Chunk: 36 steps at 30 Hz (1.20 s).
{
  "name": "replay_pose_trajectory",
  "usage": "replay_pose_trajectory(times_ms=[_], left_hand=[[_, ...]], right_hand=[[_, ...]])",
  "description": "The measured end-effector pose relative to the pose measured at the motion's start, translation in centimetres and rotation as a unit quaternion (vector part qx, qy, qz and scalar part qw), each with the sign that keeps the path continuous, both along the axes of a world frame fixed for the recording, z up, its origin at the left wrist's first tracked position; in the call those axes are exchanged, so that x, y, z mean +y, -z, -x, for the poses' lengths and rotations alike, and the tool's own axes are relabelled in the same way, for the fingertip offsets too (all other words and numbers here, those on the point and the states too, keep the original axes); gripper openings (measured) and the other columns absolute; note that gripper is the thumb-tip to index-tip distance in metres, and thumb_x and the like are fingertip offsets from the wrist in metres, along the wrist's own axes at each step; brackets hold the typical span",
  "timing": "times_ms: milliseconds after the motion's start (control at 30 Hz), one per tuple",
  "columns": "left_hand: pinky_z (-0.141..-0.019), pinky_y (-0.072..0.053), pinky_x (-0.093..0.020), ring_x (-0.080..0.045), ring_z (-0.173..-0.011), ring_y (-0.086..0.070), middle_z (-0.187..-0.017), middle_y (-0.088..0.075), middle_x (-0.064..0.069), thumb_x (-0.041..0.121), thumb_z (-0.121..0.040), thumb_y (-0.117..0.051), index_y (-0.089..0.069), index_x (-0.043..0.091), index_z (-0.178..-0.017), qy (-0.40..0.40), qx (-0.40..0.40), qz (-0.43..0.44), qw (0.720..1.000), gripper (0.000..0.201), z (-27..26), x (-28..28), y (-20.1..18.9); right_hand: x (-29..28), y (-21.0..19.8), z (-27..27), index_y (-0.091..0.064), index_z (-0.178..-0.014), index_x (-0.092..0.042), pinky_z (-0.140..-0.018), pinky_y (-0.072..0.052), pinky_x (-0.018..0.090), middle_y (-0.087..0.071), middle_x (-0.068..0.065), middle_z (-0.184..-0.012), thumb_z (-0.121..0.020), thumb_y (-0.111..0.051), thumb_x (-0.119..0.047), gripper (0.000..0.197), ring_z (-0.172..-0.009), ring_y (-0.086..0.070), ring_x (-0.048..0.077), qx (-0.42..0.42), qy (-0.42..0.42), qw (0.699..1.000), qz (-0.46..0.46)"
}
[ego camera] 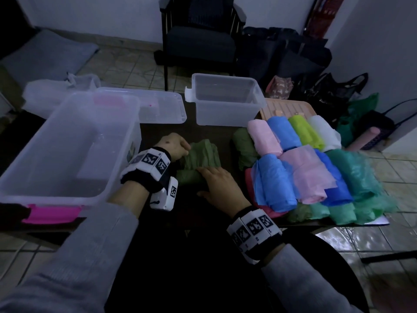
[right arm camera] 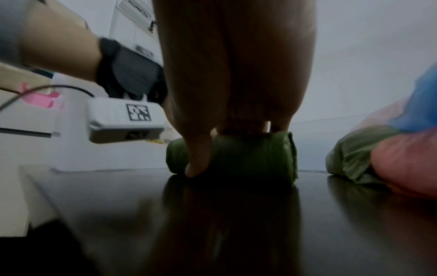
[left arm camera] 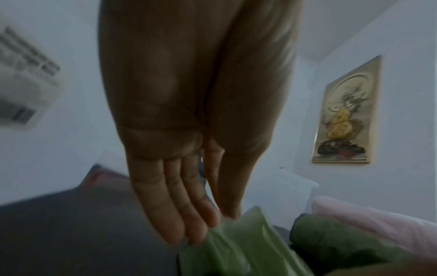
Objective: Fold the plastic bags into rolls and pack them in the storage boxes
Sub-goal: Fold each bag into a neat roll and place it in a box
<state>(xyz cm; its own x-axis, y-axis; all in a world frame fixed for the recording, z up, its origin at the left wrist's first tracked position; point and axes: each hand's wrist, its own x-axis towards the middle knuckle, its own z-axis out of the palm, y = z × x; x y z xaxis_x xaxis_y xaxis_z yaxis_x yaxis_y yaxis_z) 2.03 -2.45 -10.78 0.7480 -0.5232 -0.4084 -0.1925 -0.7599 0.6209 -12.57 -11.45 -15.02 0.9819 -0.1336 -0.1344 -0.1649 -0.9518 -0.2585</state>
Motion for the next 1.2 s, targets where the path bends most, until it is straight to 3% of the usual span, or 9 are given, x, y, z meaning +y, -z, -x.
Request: replay_pose_trajectory(times_ms=[233, 333, 467, 567, 633, 800, 933, 1033, 1200], left_hand=[[-0.093, -0.043, -0.028, -0.013, -0.11, -0.054, -0.12, -0.06, 0.0, 0.012, -0.079, -0.072, -0.062, 0.019, -0.115, 0.106, -0.005, -0.02, 0.994, 0.038, 3.3, 2.3, -1.2], [-0.101, -0.042, -0.029, -0.016, -0.115, -0.054, -0.126, -0.057, -0.001, 0.014, -0.073, -0.078, -0.061, 0.019, -0.12, 0.131, -0.071, -0.054, 0.987, 0.051, 4.7, 3.3, -0.5], [-0.094, -0.042, -0.027, -0.019, -0.113, -0.053, -0.124, -0.056, -0.004, 0.011, -0.07, -0.079, -0.059, 0.018, -0.122, 0.154, -0.117, -0.049, 0.98, 0.056, 6.1, 4.2, 0.6], [-0.087, -0.039, -0.022, -0.019, -0.113, -0.054, -0.125, -0.056, -0.004, 0.013, -0.077, -0.074, -0.058, 0.019, -0.125, 0.165, -0.093, -0.055, 0.98, 0.051, 6.0, 4.8, 0.6], [-0.086, -0.041, -0.022, -0.019, -0.11, -0.055, -0.126, -0.056, -0.005, 0.017, -0.083, -0.069, -0.056, 0.019, -0.126, 0.169, -0.071, -0.074, 0.98, 0.045, 5.7, 4.6, 0.6], [-0.087, -0.045, -0.032, -0.027, -0.11, -0.054, -0.127, -0.051, -0.014, 0.016, -0.096, -0.045, -0.049, 0.005, -0.126, 0.181, -0.051, -0.154, 0.97, 0.033, 5.5, 3.5, 1.2], [-0.097, -0.041, -0.035, -0.031, -0.117, -0.052, -0.127, -0.055, -0.017, 0.019, -0.097, -0.043, -0.054, 0.002, -0.125, 0.154, -0.088, -0.138, 0.974, 0.035, 5.0, 3.4, 1.8], [-0.103, -0.04, -0.039, -0.027, -0.119, -0.047, -0.13, -0.048, -0.011, 0.022, -0.094, -0.052, -0.054, 0.012, -0.126, 0.107, -0.111, -0.084, 0.984, 0.033, 4.5, 3.7, 1.3], [-0.098, -0.037, -0.032, -0.02, -0.116, -0.046, -0.122, -0.05, -0.005, 0.019, -0.088, -0.062, -0.059, 0.016, -0.12, 0.102, -0.199, 0.005, 0.975, 0.032, 6.4, 4.7, 1.5]], right_hand=[[-0.6, -1.3, -1.4, -0.036, -0.139, -0.013, -0.101, -0.029, 0.035, -0.045, 0.01, -0.137, -0.091, -0.056, -0.028, 0.054, -0.126, -0.04, 0.028, 0.085, -0.01, 0.996, -0.014], [-0.6, -1.8, -1.4, -0.039, -0.128, -0.01, -0.097, -0.031, 0.037, -0.048, 0.012, -0.131, -0.09, -0.058, -0.03, 0.047, -0.12, -0.044, 0.028, 0.114, 0.0, 0.993, -0.034], [-0.8, -2.0, -1.0, -0.041, -0.117, -0.012, -0.091, -0.034, 0.035, -0.05, 0.012, -0.124, -0.089, -0.061, -0.034, 0.04, -0.115, -0.048, 0.028, 0.154, 0.003, 0.983, -0.098], [-0.7, -2.7, -0.7, -0.044, -0.128, -0.013, -0.102, -0.032, 0.04, -0.039, 0.013, -0.133, -0.09, -0.058, -0.039, 0.048, -0.126, -0.034, 0.03, 0.182, -0.004, 0.979, -0.089], [-0.1, -2.9, -0.3, -0.042, -0.133, -0.013, -0.104, -0.028, 0.041, -0.032, 0.012, -0.135, -0.091, -0.055, -0.04, 0.051, -0.126, -0.028, 0.03, 0.14, -0.005, 0.99, -0.024], [1.6, -2.1, 0.9, -0.047, -0.125, -0.01, -0.095, -0.037, 0.034, -0.043, 0.009, -0.128, -0.092, -0.055, -0.027, 0.038, -0.118, -0.038, 0.024, -0.045, 0.01, 0.999, 0.015], [1.6, -1.3, 1.0, -0.041, -0.135, -0.012, -0.104, -0.035, 0.034, -0.04, 0.007, -0.134, -0.086, -0.063, -0.022, 0.055, -0.124, -0.036, 0.024, -0.031, -0.003, 0.999, -0.007], [1.3, -1.1, 0.4, -0.037, -0.141, -0.013, -0.105, -0.032, 0.034, -0.041, 0.008, -0.137, -0.086, -0.063, -0.02, 0.061, -0.127, -0.035, 0.025, -0.026, -0.01, 1.0, 0.009], [0.8, -1.7, -1.1, -0.037, -0.14, -0.011, -0.103, -0.033, 0.036, -0.041, 0.011, -0.14, -0.088, -0.06, -0.023, 0.058, -0.128, -0.036, 0.028, 0.014, -0.024, 0.999, 0.041]])
